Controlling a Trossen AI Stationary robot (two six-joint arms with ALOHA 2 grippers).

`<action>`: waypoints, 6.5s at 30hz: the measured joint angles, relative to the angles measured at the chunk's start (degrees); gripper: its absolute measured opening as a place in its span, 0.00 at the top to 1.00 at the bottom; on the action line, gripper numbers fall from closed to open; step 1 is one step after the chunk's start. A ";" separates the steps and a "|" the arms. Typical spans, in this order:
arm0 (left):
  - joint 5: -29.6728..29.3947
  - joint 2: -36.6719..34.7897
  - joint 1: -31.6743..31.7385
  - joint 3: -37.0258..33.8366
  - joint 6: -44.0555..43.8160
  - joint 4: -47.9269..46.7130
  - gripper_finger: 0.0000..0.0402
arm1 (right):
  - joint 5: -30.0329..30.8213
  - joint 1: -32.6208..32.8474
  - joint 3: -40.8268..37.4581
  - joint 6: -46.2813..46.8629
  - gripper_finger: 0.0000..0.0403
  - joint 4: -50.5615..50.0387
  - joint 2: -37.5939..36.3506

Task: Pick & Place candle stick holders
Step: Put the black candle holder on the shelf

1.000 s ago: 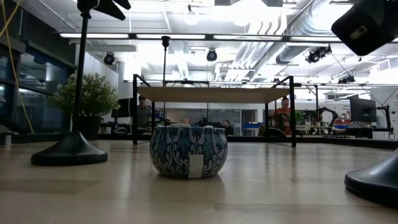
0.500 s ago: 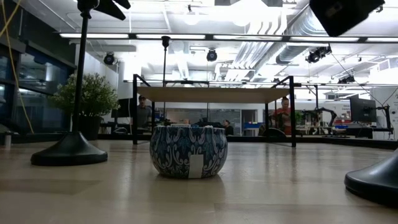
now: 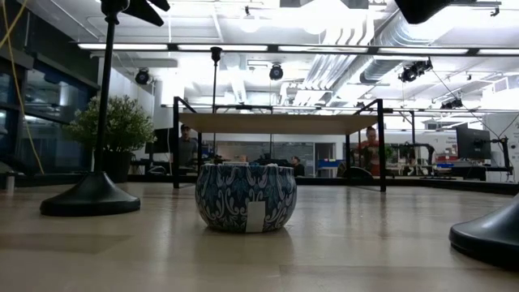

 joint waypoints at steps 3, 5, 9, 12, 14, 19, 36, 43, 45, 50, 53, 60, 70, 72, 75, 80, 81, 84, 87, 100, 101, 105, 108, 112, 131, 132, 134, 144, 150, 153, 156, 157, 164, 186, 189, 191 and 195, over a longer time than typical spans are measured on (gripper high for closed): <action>0.00 0.00 0.00 0.00 0.00 0.00 0.50 | -0.63 0.00 0.75 -0.02 0.49 0.15 -0.06; 0.00 0.00 0.02 0.00 0.00 0.00 0.50 | -1.16 0.00 0.76 -0.02 0.54 -0.01 -0.07; -0.02 0.00 0.01 0.00 0.00 -0.01 0.50 | -2.13 0.00 0.74 -0.02 0.64 -0.21 -0.07; -0.03 0.00 0.01 0.00 -0.02 0.00 0.50 | -2.53 0.00 0.67 0.00 0.71 -0.20 -0.07; -0.04 0.00 0.00 0.00 -0.02 0.00 0.50 | -3.20 0.00 0.65 0.00 0.75 -0.17 -0.07; -0.09 0.00 0.00 0.00 -0.03 0.02 0.50 | -4.12 -0.04 0.63 0.11 0.86 0.16 -0.07; 0.16 0.00 0.00 0.00 0.04 0.52 0.50 | -3.36 -1.00 1.77 0.39 0.92 0.51 -0.10; 0.37 0.00 0.02 0.00 0.65 3.19 0.50 | -4.15 -2.94 8.65 -3.53 0.95 -9.02 -0.15; 0.59 0.00 0.02 0.00 1.98 5.13 0.50 | -3.71 -3.88 11.55 -3.78 0.95 -14.00 -0.15; 4.12 0.34 0.02 0.02 7.65 11.58 0.50 | -0.67 -7.28 19.96 -4.47 0.93 -26.26 -0.15; 6.33 0.74 0.02 0.02 10.51 14.36 0.50 | 0.91 -9.45 25.12 -9.46 0.94 -30.45 -0.15; 11.42 3.43 0.02 0.11 14.06 23.78 0.50 | 3.23 -13.79 35.19 -24.34 0.94 -39.85 -0.15; 16.46 9.39 0.02 0.01 19.80 34.18 0.50 | 2.63 -21.90 45.49 -25.02 0.95 -44.17 -0.15; 16.68 10.79 0.02 0.01 19.80 35.85 0.50 | 3.24 -22.83 47.64 -25.03 0.95 -44.02 -0.15; 17.89 12.17 0.02 -0.06 20.06 38.46 0.50 | 3.42 -24.23 50.39 -25.00 0.93 -43.78 -0.15; 17.62 16.43 0.02 -0.01 21.37 48.02 0.50 | 3.51 -26.51 50.76 -23.15 0.90 -42.20 -0.17; 16.69 17.17 0.02 0.02 21.51 49.74 0.50 | 3.54 -26.91 50.35 -22.58 0.91 -41.97 -0.16; 14.26 19.30 0.02 0.06 22.42 55.12 0.50 | 3.99 -27.91 49.33 -20.48 0.94 -39.99 -0.13; 10.48 20.76 0.00 0.04 23.09 57.44 0.50 | 5.63 -28.35 49.28 -19.89 0.95 -39.32 -0.13; 3.13 25.57 0.00 3.84 27.96 63.04 0.50 | 8.67 -28.69 49.28 -19.93 0.95 -38.02 1.66; 3.15 26.24 0.00 4.81 28.64 62.73 0.50 | 8.68 -28.70 49.26 -19.87 0.95 -38.01 1.77; 3.13 27.49 0.00 7.84 30.10 58.35 0.53 | 10.28 -29.04 49.26 -19.74 0.92 -37.38 2.21; 1.55 27.60 -0.07 8.58 30.05 55.72 0.60 | 10.62 -29.11 49.26 -18.99 0.89 -37.44 2.23; -1.84 27.44 -1.00 8.63 30.30 54.93 0.72 | 11.24 -29.16 49.26 -18.99 0.92 -37.49 2.10; -3.10 27.08 -1.60 8.72 30.12 54.83 0.98 | 11.44 -29.18 49.26 -18.97 0.93 -37.96 2.08; -3.10 27.08 -1.56 8.72 30.10 54.70 0.98 | 11.44 -29.18 49.26 -18.97 0.93 -37.98 2.08; -3.16 27.08 -1.53 8.72 30.10 54.39 0.98 | 11.46 -29.20 49.26 -18.96 0.89 -38.13 2.08; -3.57 27.08 -1.49 8.70 30.05 53.49 0.98 | 11.36 -29.16 49.26 -17.29 0.61 -37.87 1.76; -7.13 26.36 -1.49 8.65 30.05 50.62 0.98 | 11.96 -29.11 49.27 -17.25 0.51 -40.06 -0.38; -8.98 25.30 -1.49 8.76 30.03 50.38 0.98 | 12.57 -29.03 49.28 -17.20 0.49 -42.47 -2.27; -12.65 24.36 -1.49 8.68 30.05 48.78 0.98 | 14.73 -29.03 49.28 -16.00 0.48 -45.89 -4.18; -13.31 24.05 -1.49 8.70 29.98 48.55 0.98 | 15.00 -29.03 49.28 -15.74 0.48 -47.32 -4.64; -18.42 23.08 -1.44 8.66 28.38 45.95 0.98 | 16.18 -29.03 49.30 -11.32 0.48 -55.24 -8.19; -15.38 24.70 12.74 8.72 22.03 47.52 0.98 | 19.39 -29.00 49.30 -9.14 0.48 -73.23 -11.75; -15.27 27.48 15.49 9.09 22.10 50.16 0.98 | 20.39 -29.08 49.30 -9.94 0.48 -75.13 -12.79; -16.33 29.47 16.77 10.42 22.16 49.30 0.98 | 21.00 -29.09 49.30 -9.99 0.48 -75.88 -13.97; -22.78 34.32 17.36 15.04 22.33 49.15 0.98 | 22.64 -29.09 49.30 -9.97 0.48 -77.85 -17.44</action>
